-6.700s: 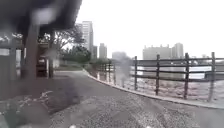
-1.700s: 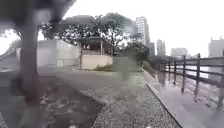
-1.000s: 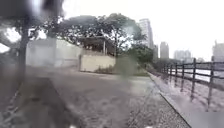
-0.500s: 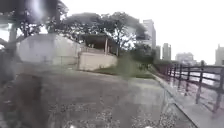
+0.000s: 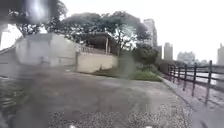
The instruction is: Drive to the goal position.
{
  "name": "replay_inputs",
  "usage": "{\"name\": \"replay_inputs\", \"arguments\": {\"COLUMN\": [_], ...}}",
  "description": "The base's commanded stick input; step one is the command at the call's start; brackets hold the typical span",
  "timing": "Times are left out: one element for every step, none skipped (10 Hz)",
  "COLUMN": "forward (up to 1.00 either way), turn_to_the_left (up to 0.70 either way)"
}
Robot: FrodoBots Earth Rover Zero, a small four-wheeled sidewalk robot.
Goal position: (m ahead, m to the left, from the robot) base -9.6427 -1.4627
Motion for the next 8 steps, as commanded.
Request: {"name": "replay_inputs", "arguments": {"forward": [0.00, 0.00, 0.00, 0.00, 0.00, 0.00, 0.00, 0.00], "turn_to_the_left": [0.00, 0.00, 0.00, 0.00, 0.00, 0.00, 0.00, 0.00]}}
